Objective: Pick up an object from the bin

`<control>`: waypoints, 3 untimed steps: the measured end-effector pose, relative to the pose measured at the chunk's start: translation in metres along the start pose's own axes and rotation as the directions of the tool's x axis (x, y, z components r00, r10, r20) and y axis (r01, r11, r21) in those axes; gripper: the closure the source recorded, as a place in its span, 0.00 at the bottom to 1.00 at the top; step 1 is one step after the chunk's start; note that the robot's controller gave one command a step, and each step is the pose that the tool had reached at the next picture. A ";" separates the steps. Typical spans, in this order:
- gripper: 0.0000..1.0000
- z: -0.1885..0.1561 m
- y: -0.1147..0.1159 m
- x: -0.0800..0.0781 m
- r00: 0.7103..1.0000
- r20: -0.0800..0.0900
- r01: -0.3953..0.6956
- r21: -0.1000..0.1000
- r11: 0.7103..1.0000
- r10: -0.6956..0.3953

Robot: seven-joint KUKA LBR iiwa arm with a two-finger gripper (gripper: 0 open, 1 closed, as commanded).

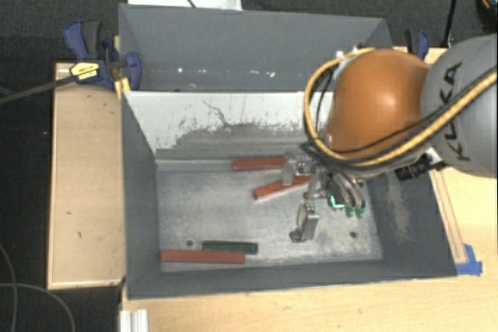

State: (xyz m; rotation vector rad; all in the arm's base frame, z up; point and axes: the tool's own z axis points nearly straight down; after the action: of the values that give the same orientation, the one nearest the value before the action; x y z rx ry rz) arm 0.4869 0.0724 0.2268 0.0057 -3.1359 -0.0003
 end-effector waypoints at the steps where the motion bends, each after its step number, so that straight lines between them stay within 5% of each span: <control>1: 0.00 0.073 -0.099 -0.047 0.975 0.003 0.221 0.003 0.975 -0.221; 2: 0.00 0.147 -0.034 -0.099 0.955 0.008 0.296 -0.002 0.955 -0.296; 3: 1.00 0.143 -0.038 -0.100 0.958 0.010 0.287 0.001 0.958 -0.287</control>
Offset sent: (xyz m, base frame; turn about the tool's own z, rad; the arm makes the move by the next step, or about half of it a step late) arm 0.0472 -0.0949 -0.0721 -0.2280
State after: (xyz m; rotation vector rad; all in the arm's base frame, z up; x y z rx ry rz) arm 0.5861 0.0348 0.0837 0.4620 -3.1121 -0.0022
